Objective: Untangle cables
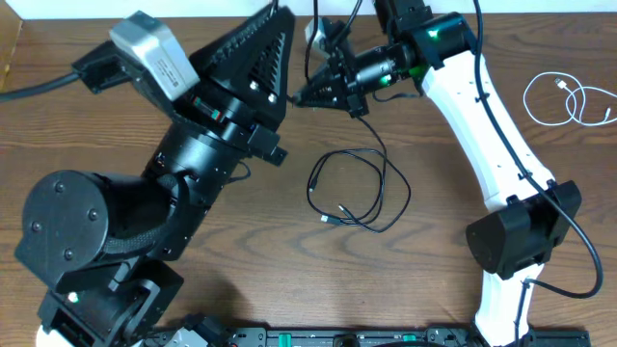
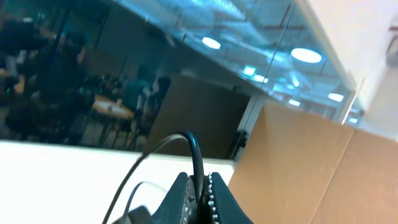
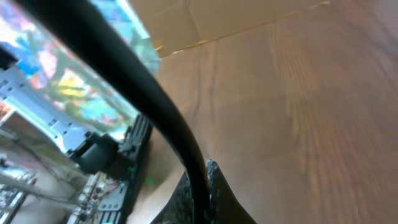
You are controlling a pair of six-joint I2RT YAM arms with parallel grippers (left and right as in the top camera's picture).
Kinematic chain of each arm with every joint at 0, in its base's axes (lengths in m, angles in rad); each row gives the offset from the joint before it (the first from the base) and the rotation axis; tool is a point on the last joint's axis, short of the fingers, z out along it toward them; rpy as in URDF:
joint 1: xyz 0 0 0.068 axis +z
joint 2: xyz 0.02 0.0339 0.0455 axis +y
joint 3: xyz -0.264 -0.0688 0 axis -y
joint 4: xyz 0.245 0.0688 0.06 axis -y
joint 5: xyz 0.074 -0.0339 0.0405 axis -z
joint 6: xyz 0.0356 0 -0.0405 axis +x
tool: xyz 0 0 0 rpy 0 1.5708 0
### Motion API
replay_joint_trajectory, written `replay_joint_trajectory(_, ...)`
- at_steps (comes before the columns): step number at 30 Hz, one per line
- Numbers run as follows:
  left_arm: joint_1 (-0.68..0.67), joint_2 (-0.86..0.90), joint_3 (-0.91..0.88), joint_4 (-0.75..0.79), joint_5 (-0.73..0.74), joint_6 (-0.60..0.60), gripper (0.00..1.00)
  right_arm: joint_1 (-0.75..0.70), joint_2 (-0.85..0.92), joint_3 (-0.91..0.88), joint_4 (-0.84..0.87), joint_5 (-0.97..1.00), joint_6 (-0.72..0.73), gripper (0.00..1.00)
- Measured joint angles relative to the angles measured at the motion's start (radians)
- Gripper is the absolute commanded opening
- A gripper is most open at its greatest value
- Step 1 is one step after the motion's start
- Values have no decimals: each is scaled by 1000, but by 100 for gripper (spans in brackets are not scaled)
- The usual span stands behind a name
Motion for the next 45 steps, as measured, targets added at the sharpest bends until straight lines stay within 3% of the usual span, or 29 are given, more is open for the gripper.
replay_joint_trajectory(5,0,-23,0,-169,-64,1,8,-78,0,0,153,224,369,1)
replay_joint_trajectory(8,0,-23,0,-314,-123,0,17,-143,-1,11,177,369,571,1)
replay_joint_trajectory(10,0,-13,0,-383,-157,-2,32,-192,-4,46,182,444,695,1)
replay_joint_trajectory(12,0,3,0,-438,-186,-3,38,-233,-15,88,183,480,780,1)
replay_joint_trajectory(15,0,34,0,-491,-210,-7,56,-320,-63,180,186,510,917,1)
replay_joint_trajectory(19,0,79,0,-530,-227,-3,62,-458,-192,256,188,512,1070,1)
replay_joint_trajectory(25,0,134,0,-556,-231,-3,63,-578,-276,280,101,553,1123,1)
replay_joint_trajectory(34,0,173,0,-568,-231,-3,63,-719,-222,270,-42,1078,1048,1)
replay_joint_trajectory(45,0,192,0,-573,-231,-3,63,-1047,-222,270,-88,1142,1040,1)
